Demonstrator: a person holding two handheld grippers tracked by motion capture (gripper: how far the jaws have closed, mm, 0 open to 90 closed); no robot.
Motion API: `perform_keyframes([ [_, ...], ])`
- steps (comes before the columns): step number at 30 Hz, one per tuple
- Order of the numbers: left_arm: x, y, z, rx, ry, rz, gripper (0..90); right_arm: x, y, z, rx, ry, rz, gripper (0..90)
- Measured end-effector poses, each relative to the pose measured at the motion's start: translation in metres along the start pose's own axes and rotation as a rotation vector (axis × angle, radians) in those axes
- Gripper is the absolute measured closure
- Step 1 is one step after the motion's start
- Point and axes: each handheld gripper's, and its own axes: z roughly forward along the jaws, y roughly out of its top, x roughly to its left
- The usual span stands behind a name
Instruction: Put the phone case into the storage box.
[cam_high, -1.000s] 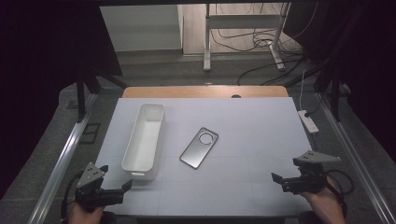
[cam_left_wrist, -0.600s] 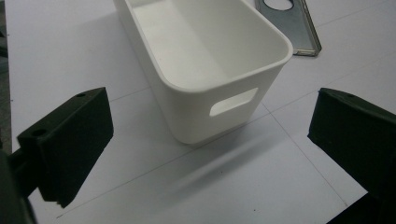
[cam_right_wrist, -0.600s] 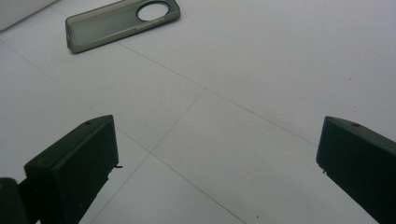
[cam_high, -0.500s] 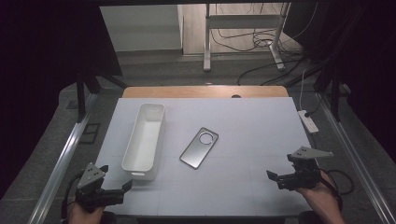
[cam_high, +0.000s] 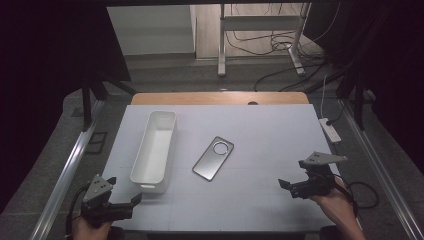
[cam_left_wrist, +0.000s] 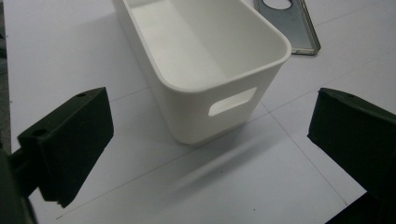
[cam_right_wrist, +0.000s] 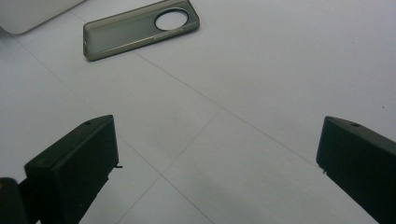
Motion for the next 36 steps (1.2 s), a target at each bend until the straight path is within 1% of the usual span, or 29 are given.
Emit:
perform_keyframes([
  [3,0.0,0.0,0.0,0.0,0.0,0.001,1.0,0.0,0.001,0.001,-0.001,0.012,0.001,0.0],
  [5,0.0,0.0,0.0,0.0,-0.001,0.002,1.0,0.001,0.003,0.003,-0.001,0.011,-0.007,0.0],
  [11,0.0,0.0,0.0,0.0,-0.002,0.002,1.0,0.003,0.007,0.008,0.008,0.016,-0.006,0.0],
  [14,0.0,0.0,0.0,0.0,-0.004,0.003,1.1,0.005,0.01,0.011,0.004,0.034,0.001,0.0],
  [17,0.0,0.0,0.0,0.0,-0.006,0.003,1.0,0.006,0.013,0.015,0.013,0.036,-0.003,0.0],
  [18,0.0,0.0,0.0,-0.001,-0.007,0.003,1.1,0.007,0.014,0.018,0.018,0.041,-0.011,0.0],
  [22,0.001,0.0,0.0,-0.004,-0.013,-0.001,1.0,0.009,0.017,0.023,0.021,0.045,-0.015,0.0],
  [26,0.001,-0.001,-0.001,-0.008,-0.018,-0.003,1.1,0.011,0.021,0.028,0.026,0.062,-0.012,0.0],
  [33,0.002,-0.001,-0.001,-0.008,-0.023,-0.002,1.0,0.012,0.025,0.039,0.051,0.084,-0.02,0.0],
  [36,0.002,-0.001,-0.001,-0.008,-0.028,-0.006,1.1,0.013,0.027,0.043,0.054,0.091,-0.021,0.0],
])
